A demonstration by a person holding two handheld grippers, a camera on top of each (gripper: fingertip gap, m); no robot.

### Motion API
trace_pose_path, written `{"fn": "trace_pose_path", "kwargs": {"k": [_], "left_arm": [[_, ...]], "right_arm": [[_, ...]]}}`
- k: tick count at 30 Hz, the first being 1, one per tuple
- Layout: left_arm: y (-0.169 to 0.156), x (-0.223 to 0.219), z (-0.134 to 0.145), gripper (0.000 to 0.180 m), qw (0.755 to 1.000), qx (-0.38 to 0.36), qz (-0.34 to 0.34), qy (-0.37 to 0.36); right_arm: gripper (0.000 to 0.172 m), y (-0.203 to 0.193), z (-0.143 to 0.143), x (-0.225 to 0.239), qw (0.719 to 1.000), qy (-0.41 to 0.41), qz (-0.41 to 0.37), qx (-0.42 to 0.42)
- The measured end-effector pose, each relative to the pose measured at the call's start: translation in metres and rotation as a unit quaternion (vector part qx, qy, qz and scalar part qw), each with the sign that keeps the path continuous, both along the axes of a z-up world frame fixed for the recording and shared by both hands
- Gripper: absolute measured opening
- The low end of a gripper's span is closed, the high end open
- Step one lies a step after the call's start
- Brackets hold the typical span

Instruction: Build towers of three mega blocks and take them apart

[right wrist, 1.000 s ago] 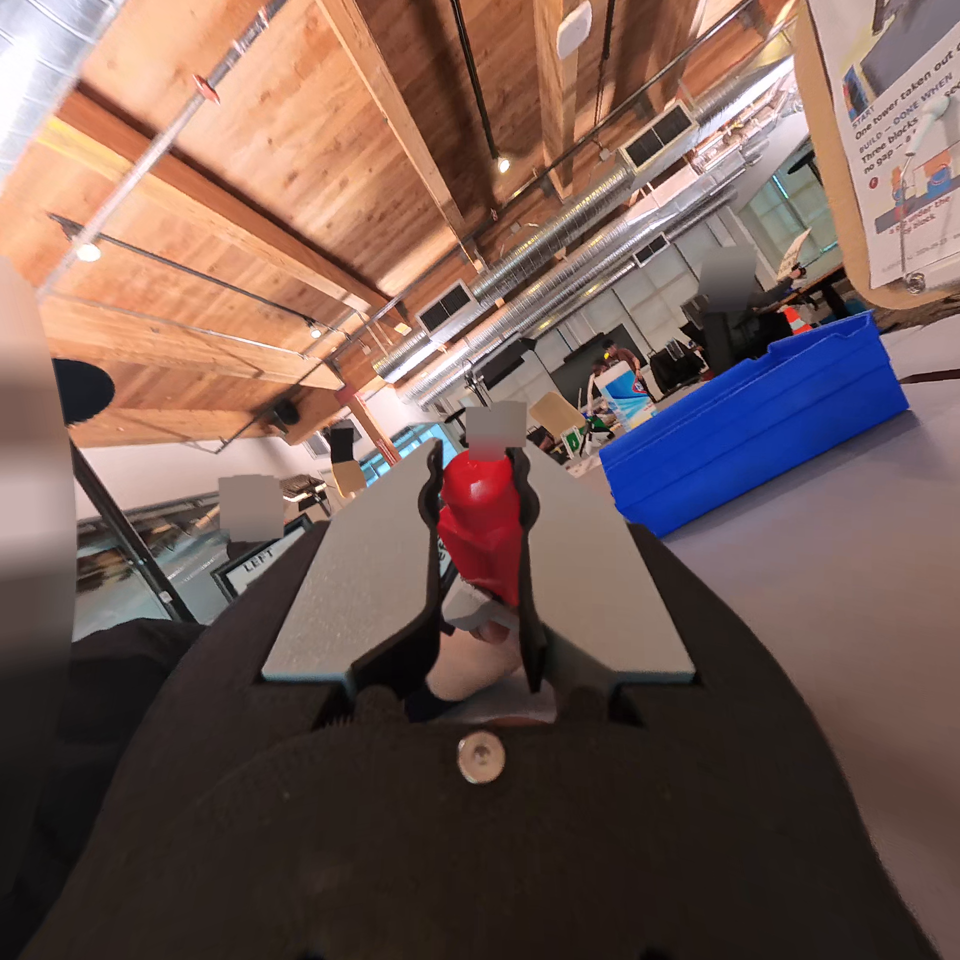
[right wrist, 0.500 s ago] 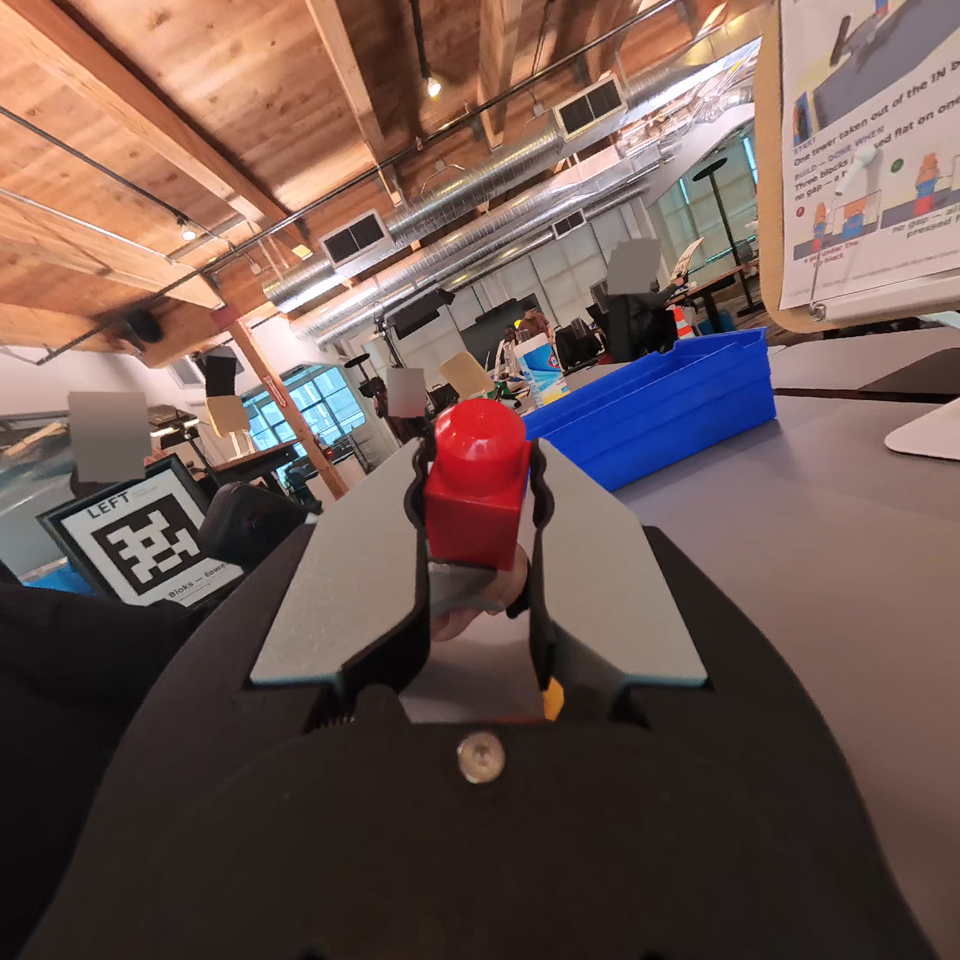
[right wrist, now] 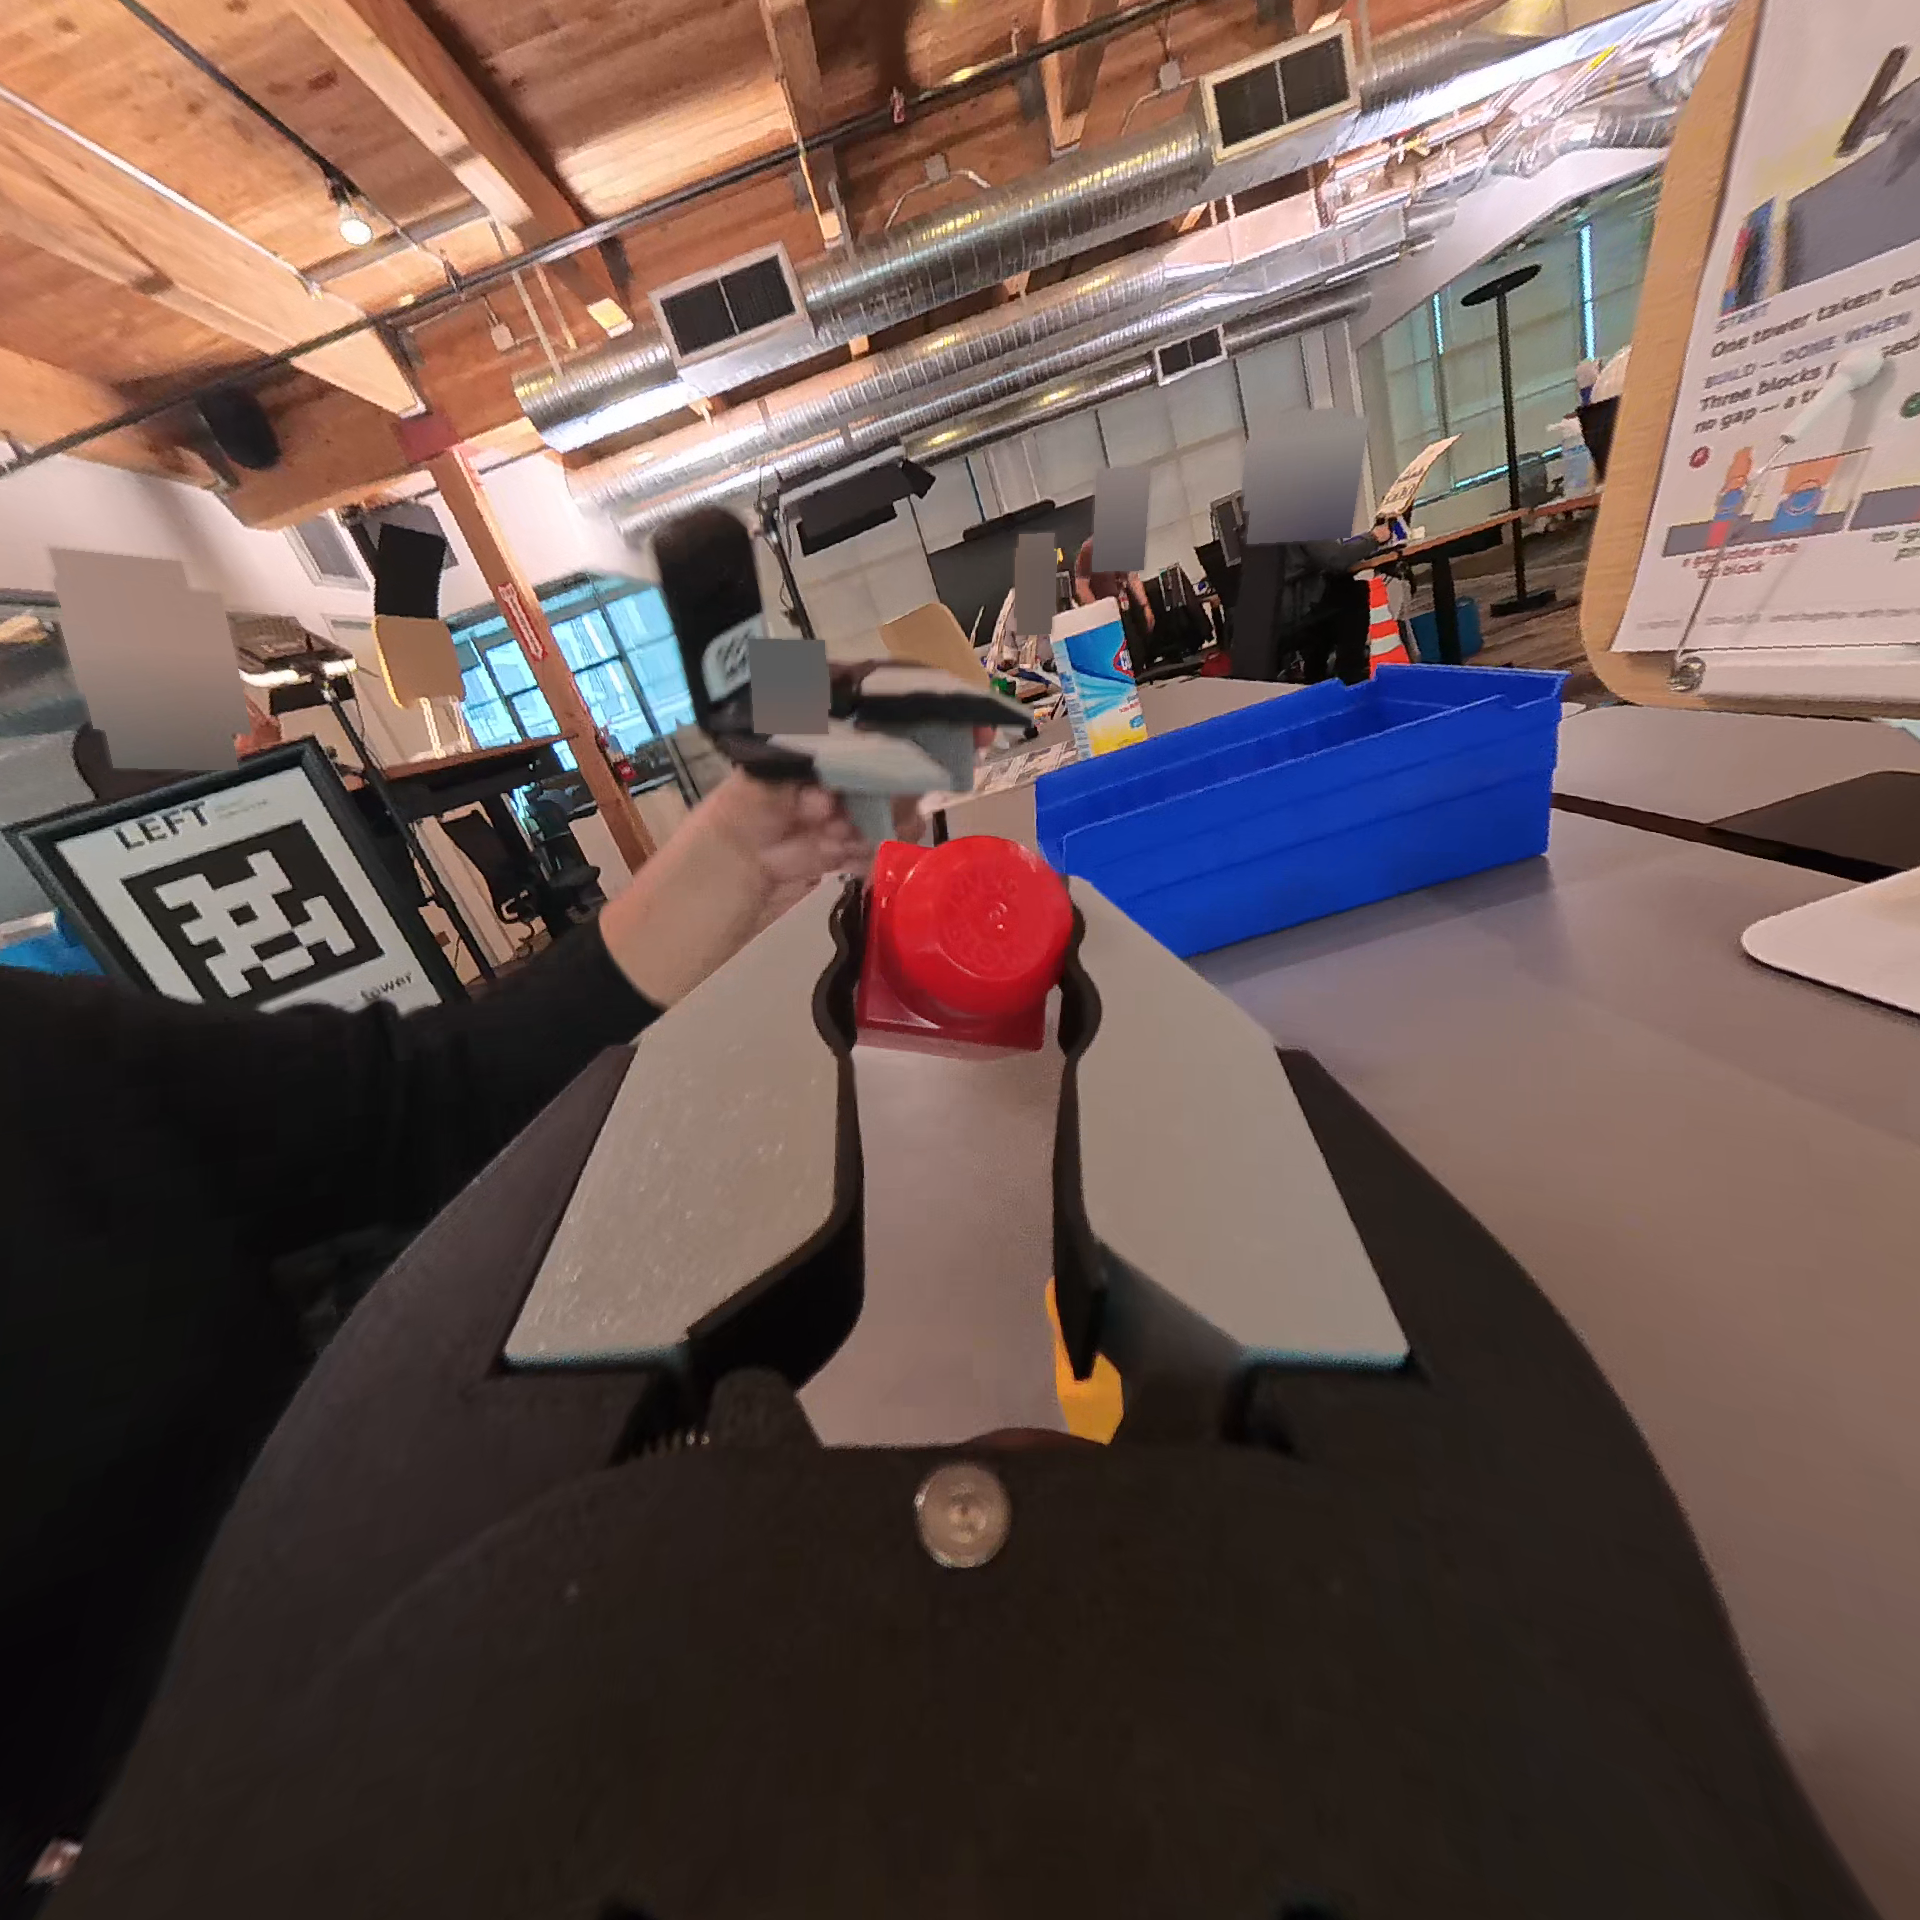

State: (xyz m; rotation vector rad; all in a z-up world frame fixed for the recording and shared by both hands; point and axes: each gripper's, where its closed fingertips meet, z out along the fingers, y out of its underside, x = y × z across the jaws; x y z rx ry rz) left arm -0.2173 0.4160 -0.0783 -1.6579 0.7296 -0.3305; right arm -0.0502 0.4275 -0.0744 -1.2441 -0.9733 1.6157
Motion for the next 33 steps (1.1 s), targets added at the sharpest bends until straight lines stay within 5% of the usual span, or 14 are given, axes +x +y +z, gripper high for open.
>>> {"fn": "trace_pose_path", "kwargs": {"k": [4,6,10,14,19,25,28,33], "left_arm": [[0.019,-0.114,-0.015,0.047,0.988,-0.085,0.124,0.032],[0.011,-0.121,-0.022,0.046,0.987,-0.120,0.110,-0.012],[-0.021,-0.061,-0.038,0.038,0.994,-0.111,0.000,-0.008],[-0.034,0.032,-0.084,0.059,0.983,-0.122,-0.117,0.066],[-0.007,0.113,-0.147,0.064,0.952,-0.156,-0.212,0.154],[0.018,0.157,-0.171,0.062,0.933,-0.163,-0.266,0.181],[0.019,0.166,-0.172,0.036,0.930,-0.161,-0.272,0.185],[0.013,0.170,-0.172,0.035,0.923,-0.175,-0.290,0.180]], "right_arm": [[0.034,-0.006,-0.009,-0.008,1.000,-0.024,0.008,0.016],[0.034,-0.008,-0.014,-0.010,0.998,-0.044,0.007,0.035],[0.033,-0.014,-0.028,-0.008,0.987,-0.115,0.013,0.110],[0.033,-0.017,-0.045,-0.008,0.975,-0.166,0.025,0.143],[0.033,-0.018,-0.067,-0.010,0.963,-0.212,0.035,0.162],[0.033,-0.010,-0.085,-0.011,0.950,-0.252,0.031,0.180],[0.033,-0.005,-0.089,-0.014,0.941,-0.278,0.034,0.188],[0.033,-0.004,-0.094,-0.023,0.910,-0.336,0.039,0.239]]}}
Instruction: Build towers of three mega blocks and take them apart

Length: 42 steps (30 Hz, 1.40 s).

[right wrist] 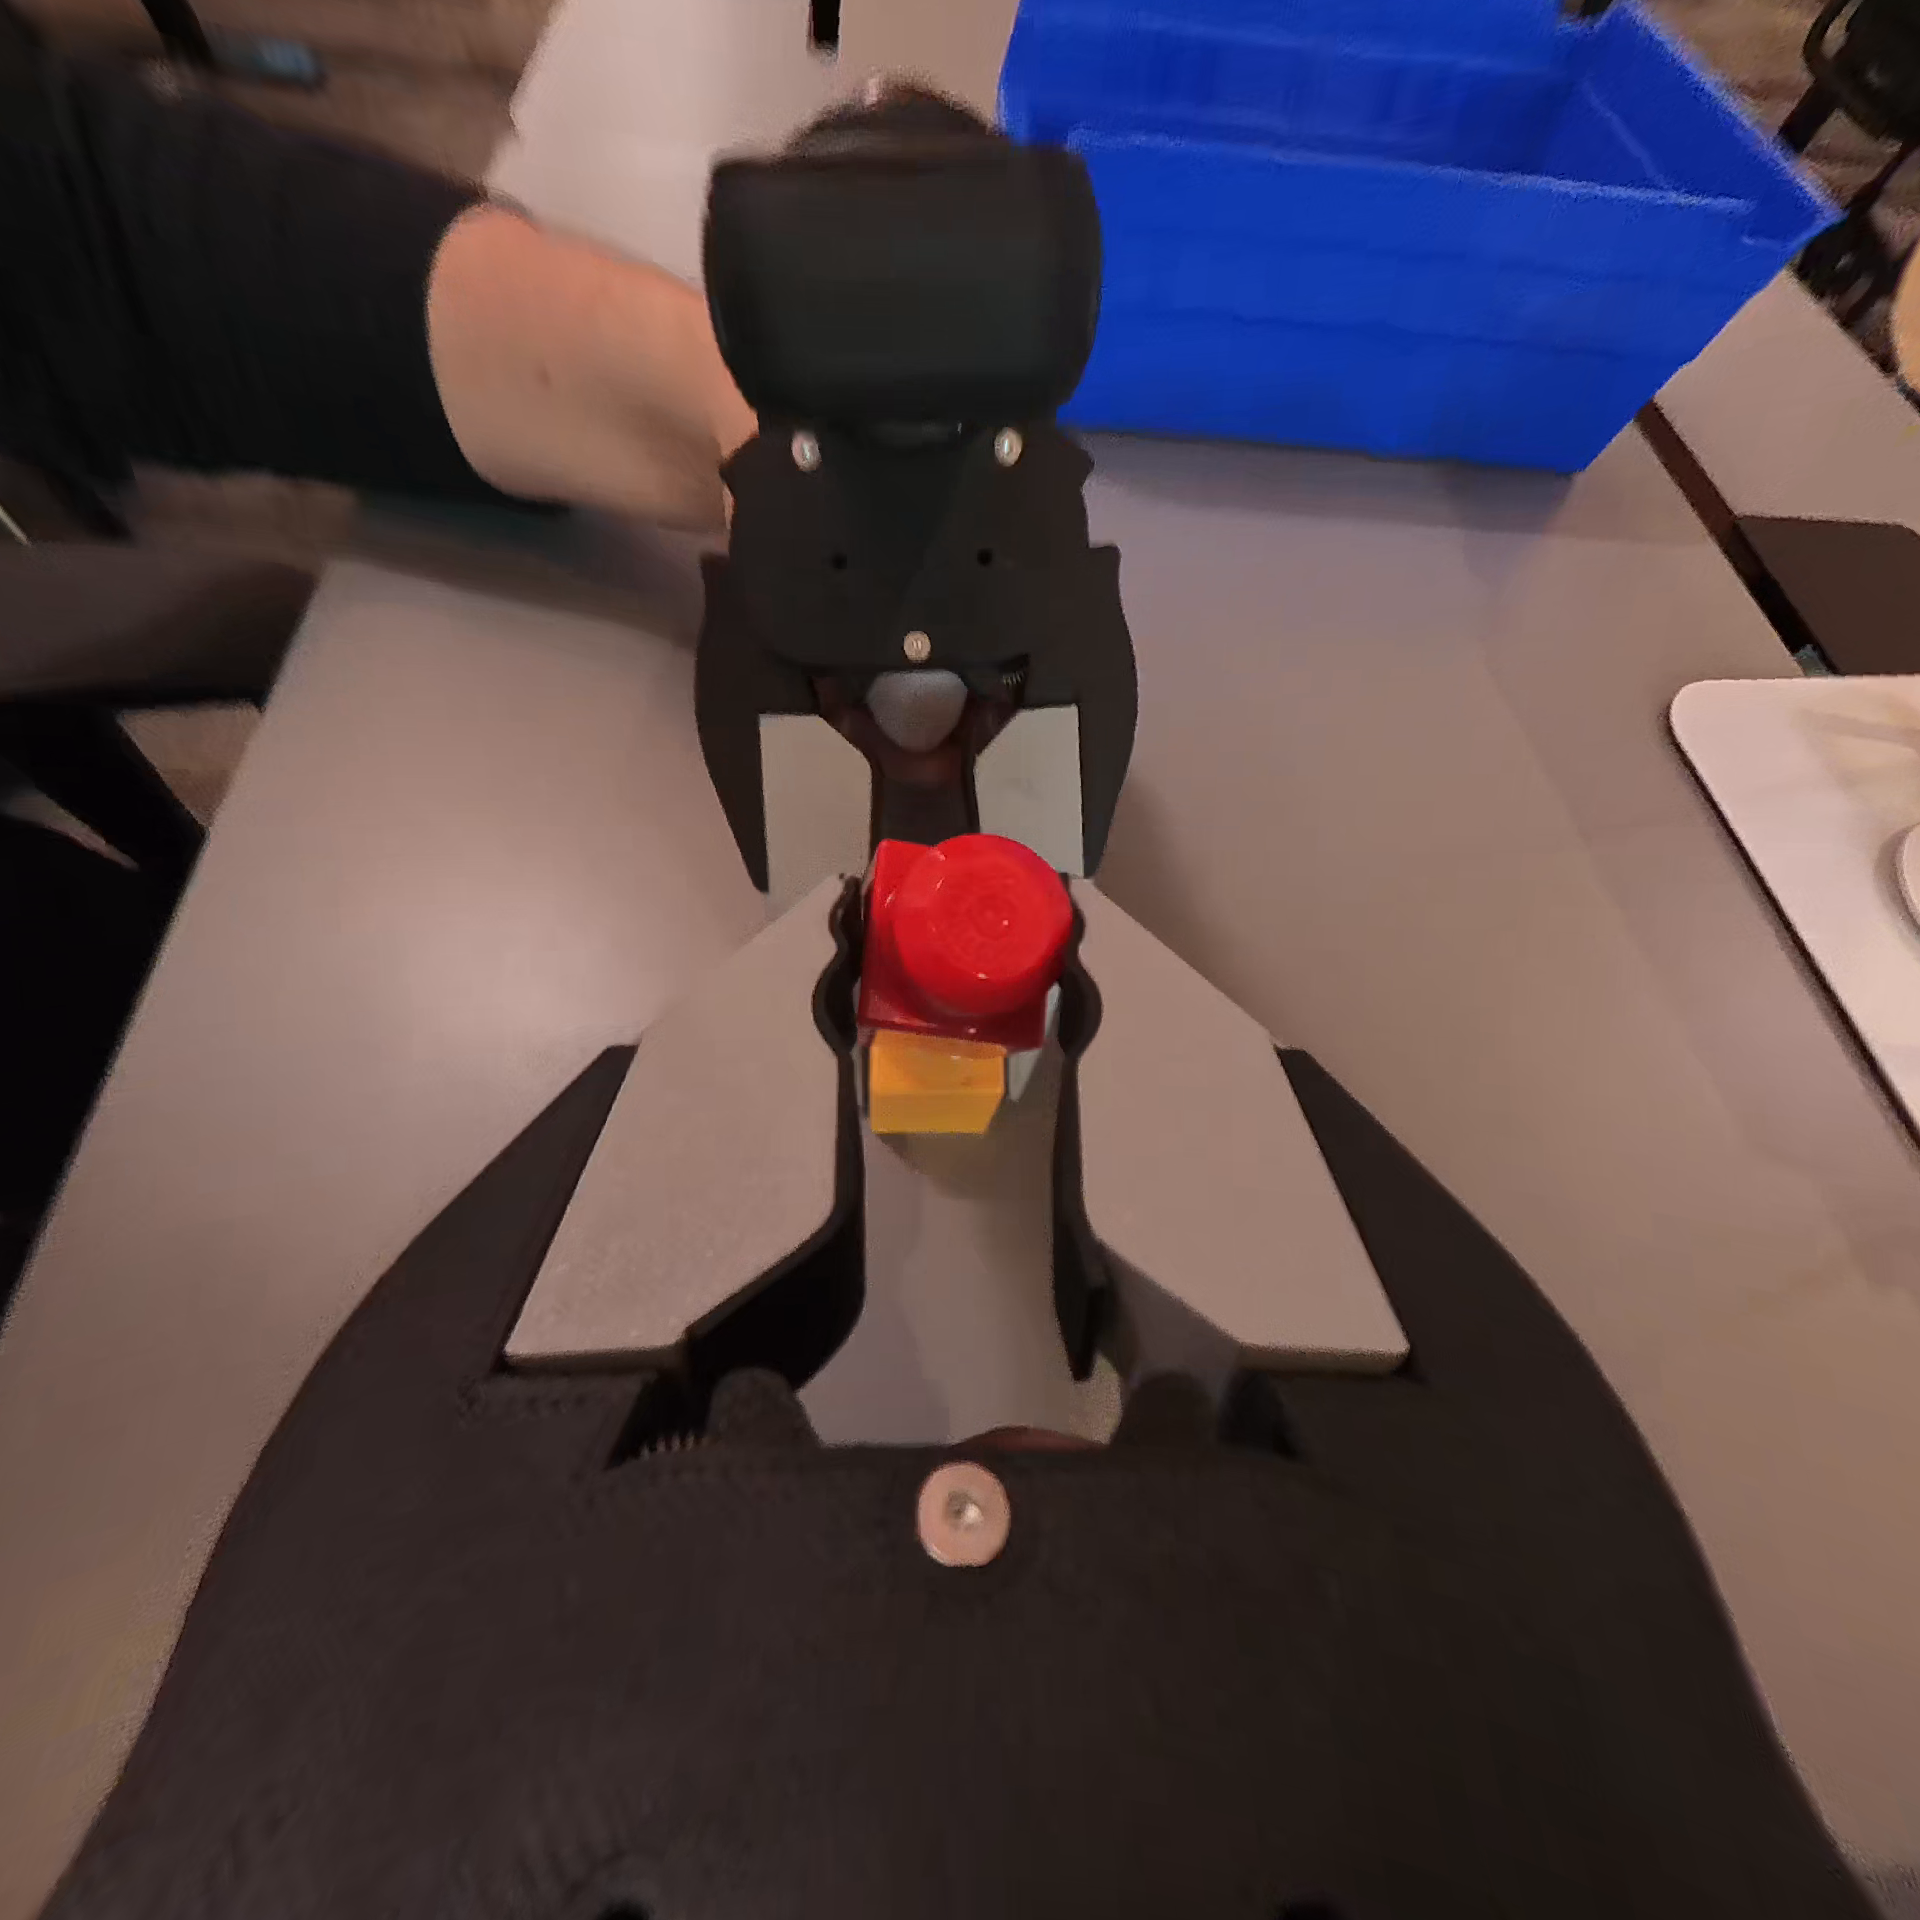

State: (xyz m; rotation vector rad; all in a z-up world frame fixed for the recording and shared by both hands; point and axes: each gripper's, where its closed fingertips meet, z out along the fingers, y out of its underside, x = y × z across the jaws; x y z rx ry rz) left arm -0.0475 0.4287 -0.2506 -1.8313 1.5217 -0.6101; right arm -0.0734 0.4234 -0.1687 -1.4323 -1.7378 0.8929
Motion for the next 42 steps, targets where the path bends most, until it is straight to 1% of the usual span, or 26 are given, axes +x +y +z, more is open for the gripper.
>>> {"fn": "trace_pose_path", "kwargs": {"k": [2,4,7,10,11,13,15,18,20,24,27,29,31,33,34,35,36,37,38,39,40,41,42], "left_arm": [[-0.004,0.002,0.000,0.035,1.000,-0.007,-0.007,-0.003],[-0.004,0.002,0.001,0.035,1.000,-0.012,-0.006,-0.006],[-0.005,0.003,0.000,0.034,1.000,-0.002,-0.009,-0.002],[-0.007,0.004,0.000,0.034,1.000,-0.001,-0.008,-0.002],[-0.006,0.004,0.001,0.034,1.000,-0.003,-0.004,-0.003],[0.000,0.002,0.001,0.034,1.000,-0.009,0.017,-0.004],[0.005,0.000,0.001,0.034,0.999,-0.014,0.034,-0.005],[0.004,0.001,0.000,0.035,0.999,-0.016,0.032,-0.004],[0.001,0.002,0.000,0.035,1.000,-0.015,0.020,-0.004],[0.000,0.003,0.000,0.034,1.000,-0.021,0.020,-0.005],[-0.001,0.004,0.000,0.034,0.999,-0.027,0.018,-0.006],[-0.001,0.004,0.000,0.034,0.999,-0.032,0.018,-0.007],[-0.001,0.003,0.000,0.034,0.999,-0.038,0.025,-0.008],[-0.004,-0.003,0.000,0.037,0.998,-0.048,0.043,-0.001],[-0.009,-0.009,0.002,0.044,0.998,-0.052,0.045,0.009],[-0.013,-0.020,0.010,0.048,0.998,-0.045,0.048,0.015],[-0.014,-0.032,0.025,0.051,0.998,-0.025,0.065,0.006],[-0.014,-0.049,0.046,0.053,0.996,-0.005,0.088,-0.016],[-0.016,-0.070,0.070,0.053,0.993,0.011,0.110,-0.041],[-0.019,-0.097,0.093,0.054,0.989,0.029,0.136,-0.058],[-0.020,-0.132,0.113,0.054,0.983,0.051,0.168,-0.058],[-0.019,-0.174,0.127,0.054,0.974,0.073,0.209,-0.041],[-0.016,-0.219,0.133,0.052,0.964,0.086,0.252,-0.008]], "right_arm": [[0.034,0.003,-0.013,0.000,0.998,-0.049,0.004,0.028],[0.034,0.001,-0.022,0.000,0.996,-0.081,0.019,0.026],[0.033,-0.006,-0.027,-0.002,0.993,-0.096,0.056,0.027],[0.033,-0.009,-0.029,-0.001,0.989,-0.117,0.087,0.001],[0.033,-0.007,-0.029,-0.001,0.988,-0.125,0.086,-0.001],[0.033,0.000,-0.030,-0.004,0.990,-0.133,0.053,0.017],[0.033,0.004,-0.031,-0.005,0.992,-0.120,0.009,0.032],[0.034,0.005,-0.031,-0.004,0.995,-0.078,-0.036,0.043],[0.034,0.000,-0.030,-0.003,0.997,-0.063,-0.022,0.044],[0.034,-0.001,-0.032,-0.002,0.996,-0.086,0.016,0.031],[0.034,-0.002,-0.032,-0.002,0.996,-0.076,0.036,0.019],[0.034,-0.003,-0.031,-0.003,0.998,-0.062,0.034,-0.007],[0.033,-0.003,-0.034,-0.005,0.998,-0.052,0.011,-0.045],[0.033,-0.001,-0.037,-0.002,0.998,-0.045,-0.005,-0.036],[0.034,0.000,-0.037,0.000,0.999,-0.041,-0.013,-0.026],[0.037,-0.001,-0.036,0.001,0.999,-0.034,-0.013,-0.023],[0.038,-0.002,-0.034,0.002,0.999,-0.026,-0.011,-0.021],[0.040,-0.002,-0.033,0.003,1.000,-0.017,-0.011,-0.022],[0.047,-0.002,-0.031,0.004,1.000,-0.007,-0.012,-0.027],[0.055,-0.002,-0.028,0.005,0.999,0.003,-0.013,-0.038],[0.061,0.000,-0.024,0.006,0.999,0.012,-0.016,-0.051],[0.064,0.000,-0.019,0.007,0.998,0.021,-0.014,-0.063],[0.064,-0.001,-0.012,0.008,0.997,0.033,-0.010,-0.075]]}}
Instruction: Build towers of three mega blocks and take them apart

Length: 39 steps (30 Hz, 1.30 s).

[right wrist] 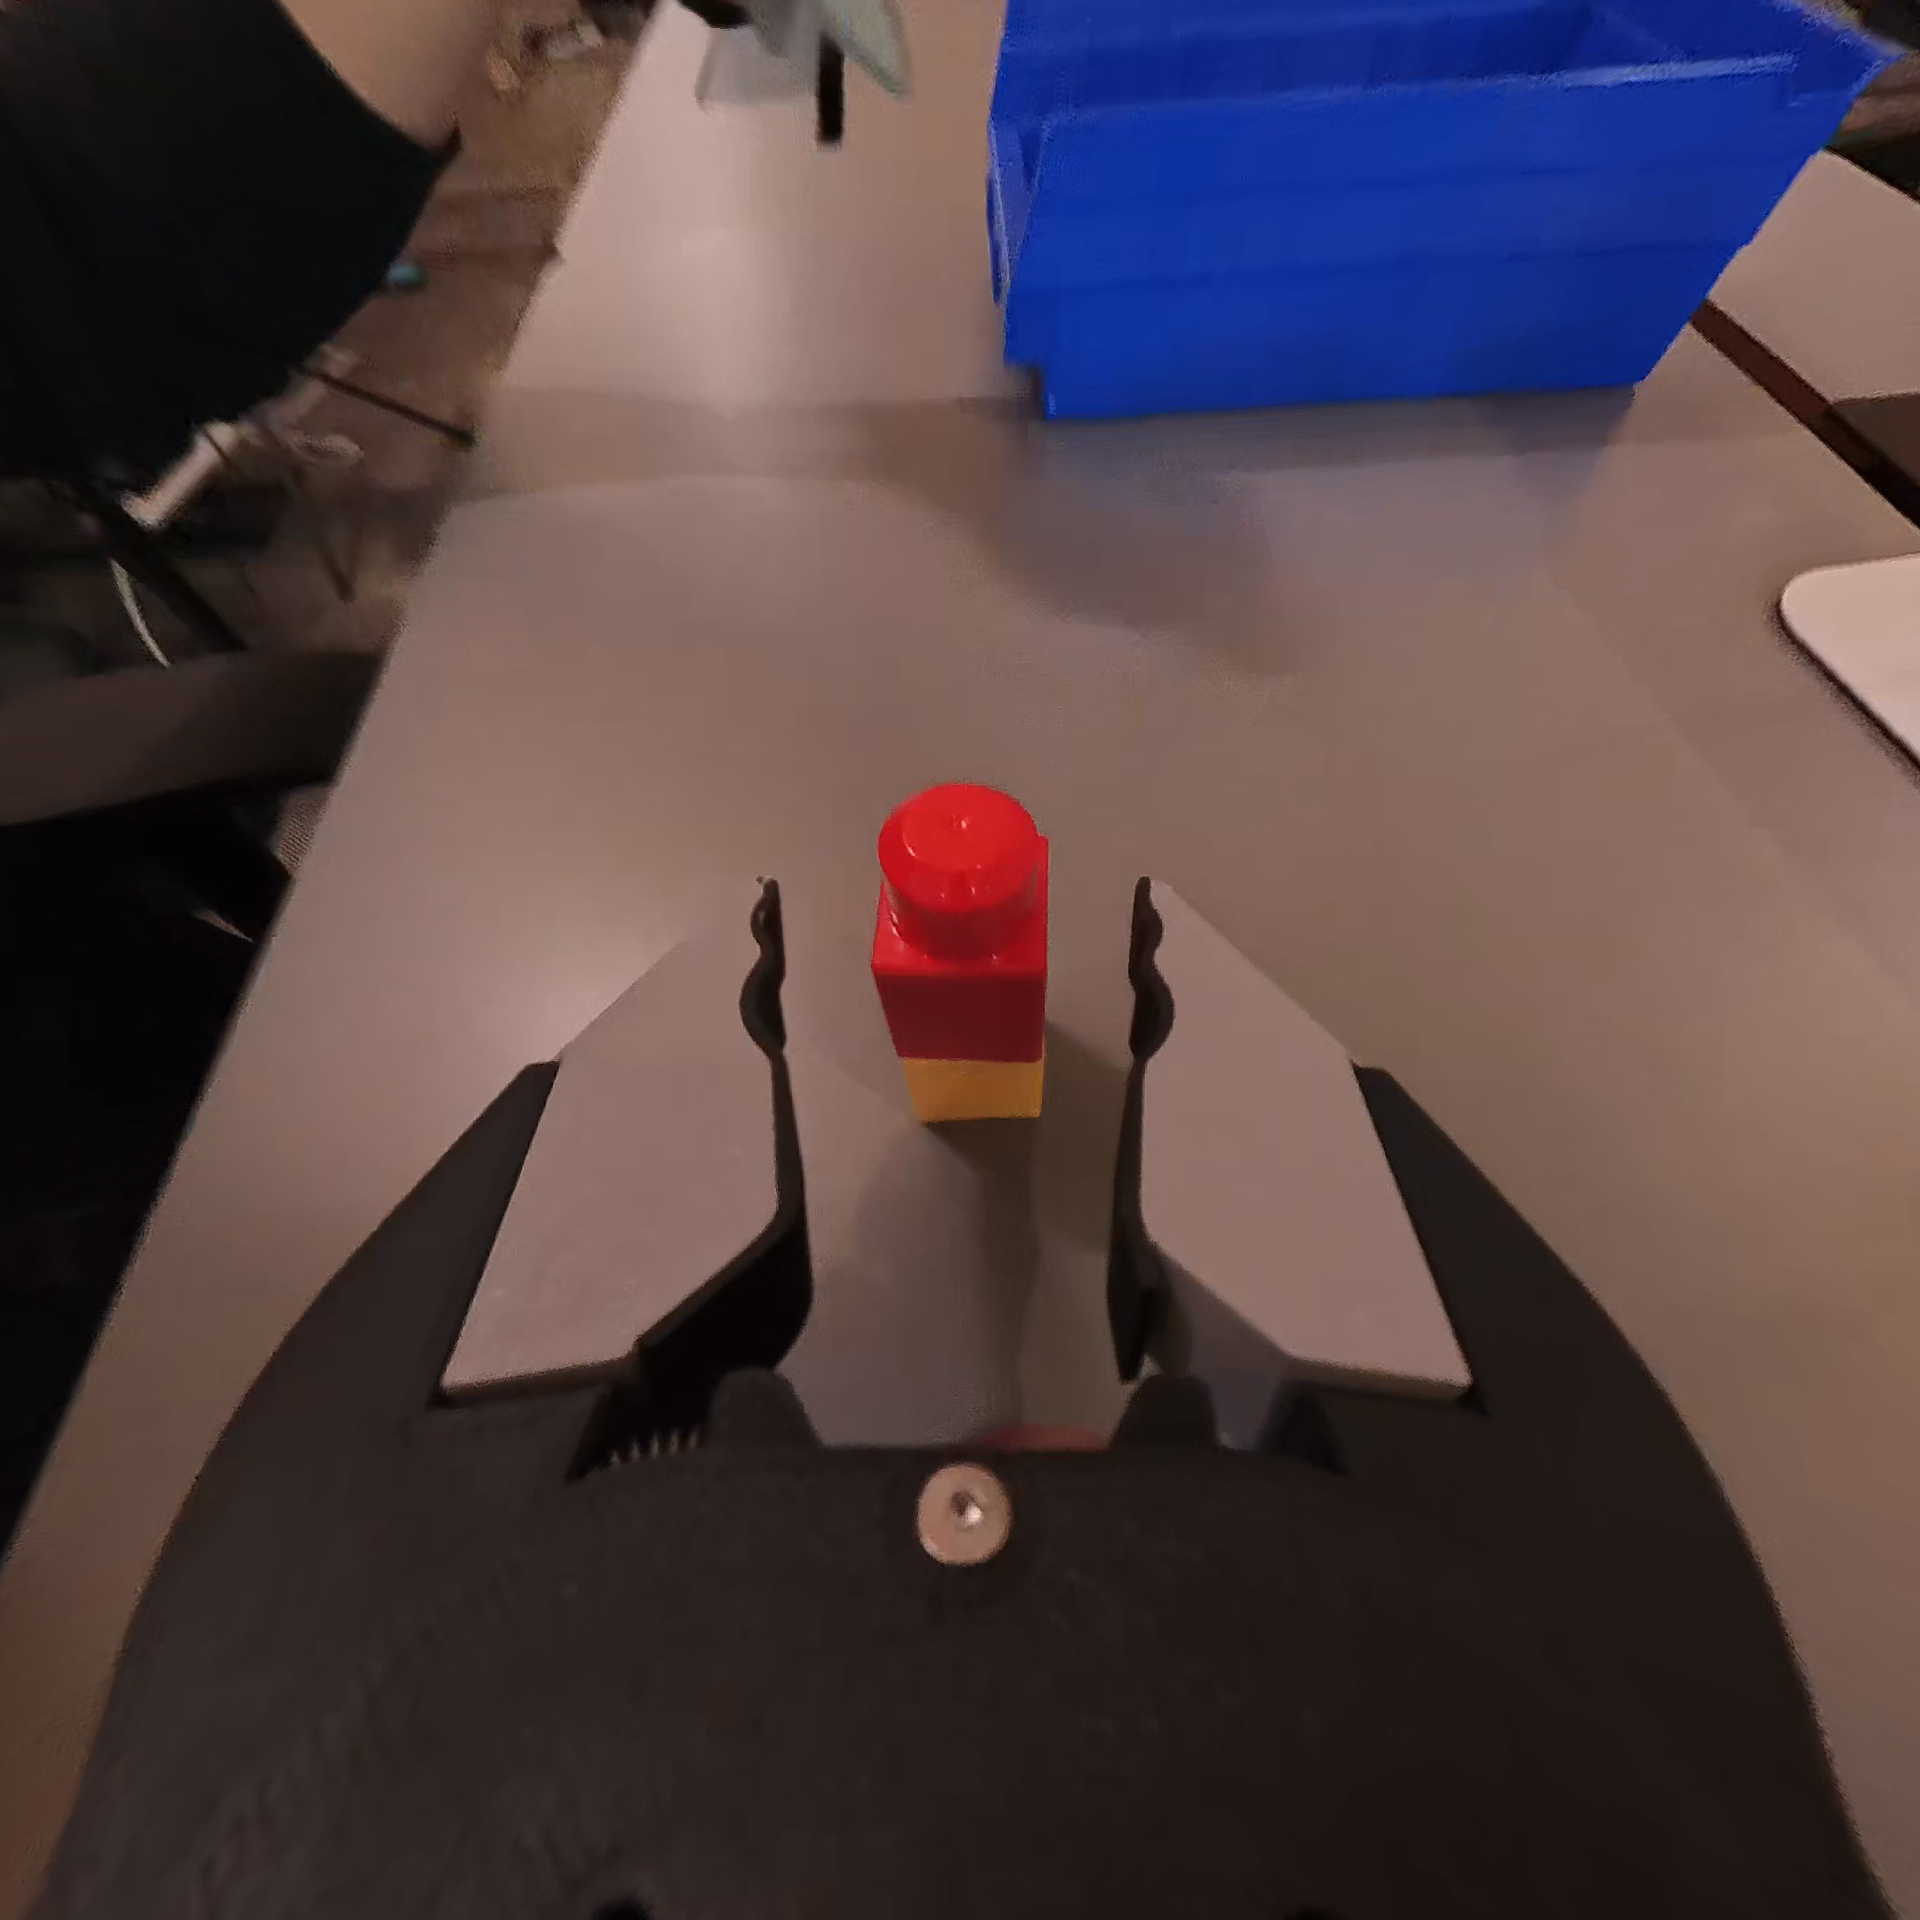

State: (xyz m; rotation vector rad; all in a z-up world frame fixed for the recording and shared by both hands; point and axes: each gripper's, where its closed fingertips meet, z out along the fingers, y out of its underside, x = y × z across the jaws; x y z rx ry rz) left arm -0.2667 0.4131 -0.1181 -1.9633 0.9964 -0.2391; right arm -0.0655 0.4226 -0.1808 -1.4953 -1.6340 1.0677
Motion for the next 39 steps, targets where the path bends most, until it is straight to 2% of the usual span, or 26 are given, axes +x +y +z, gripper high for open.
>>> {"fn": "trace_pose_path", "kwargs": {"k": [3,6,10,12,14,16,19,22,24,26,28,29,30,31,33,35,37,38,39], "left_arm": [[0.014,-0.133,-0.020,0.051,0.981,-0.068,0.131,0.122],[0.020,-0.200,-0.056,0.051,0.956,-0.153,0.148,0.201],[0.036,-0.228,-0.085,0.049,0.935,-0.205,0.124,0.262],[0.037,-0.242,-0.101,0.058,0.913,-0.250,0.126,0.298],[0.041,-0.253,-0.114,0.059,0.898,-0.268,0.131,0.324],[0.052,-0.255,-0.119,0.059,0.897,-0.260,0.137,0.331],[0.054,-0.252,-0.129,0.038,0.892,-0.277,0.135,0.330],[0.053,-0.250,-0.123,0.037,0.895,-0.254,0.147,0.337],[0.057,-0.233,-0.101,0.036,0.921,-0.198,0.147,0.302],[0.061,-0.191,-0.063,0.036,0.961,-0.101,0.116,0.232],[0.052,-0.116,-0.010,0.036,0.993,0.025,0.030,0.111],[0.037,-0.071,0.018,0.036,0.996,0.080,-0.029,0.041],[0.017,-0.028,0.045,0.036,0.987,0.132,-0.090,-0.027],[-0.005,0.012,0.071,0.036,0.967,0.184,-0.144,-0.098],[-0.051,0.078,0.107,0.036,0.909,0.251,-0.233,-0.236],[-0.087,0.127,0.120,0.035,0.851,0.272,-0.299,-0.334],[-0.107,0.162,0.121,0.036,0.803,0.271,-0.343,-0.405],[-0.114,0.177,0.118,0.036,0.787,0.264,-0.362,-0.425],[-0.114,0.190,0.113,0.036,0.781,0.263,-0.371,-0.428]], "right_arm": [[0.064,-0.004,0.020,0.001,0.999,0.039,0.009,-0.017],[0.062,-0.007,0.032,0.003,0.998,0.062,0.016,-0.020],[0.059,-0.011,0.040,0.005,0.996,0.079,0.022,-0.026],[0.057,-0.010,0.041,0.006,0.996,0.081,0.022,-0.022],[0.057,-0.010,0.041,0.007,0.996,0.080,0.022,-0.021],[0.056,-0.008,0.039,0.008,0.996,0.077,0.021,-0.025],[0.054,-0.004,0.037,0.010,0.997,0.072,0.014,-0.028],[0.052,-0.002,0.042,0.012,0.996,0.082,0.011,-0.028],[0.051,-0.004,0.050,0.014,0.995,0.098,0.011,-0.025],[0.051,-0.008,0.060,0.014,0.993,0.115,0.016,-0.023],[0.051,-0.019,0.069,0.013,0.991,0.130,0.032,-0.028],[0.051,-0.025,0.072,0.011,0.989,0.137,0.043,-0.036],[0.051,-0.034,0.076,0.008,0.987,0.145,0.058,-0.049],[0.051,-0.042,0.080,0.005,0.983,0.154,0.074,-0.064],[0.052,-0.057,0.089,-0.002,0.974,0.181,0.098,-0.096],[0.054,-0.073,0.103,-0.007,0.957,0.216,0.130,-0.142],[0.055,-0.090,0.121,-0.005,0.928,0.259,0.174,-0.203],[0.055,-0.097,0.133,0.001,0.905,0.286,0.203,-0.240],[0.053,-0.103,0.144,0.008,0.881,0.310,0.229,-0.275]]}}
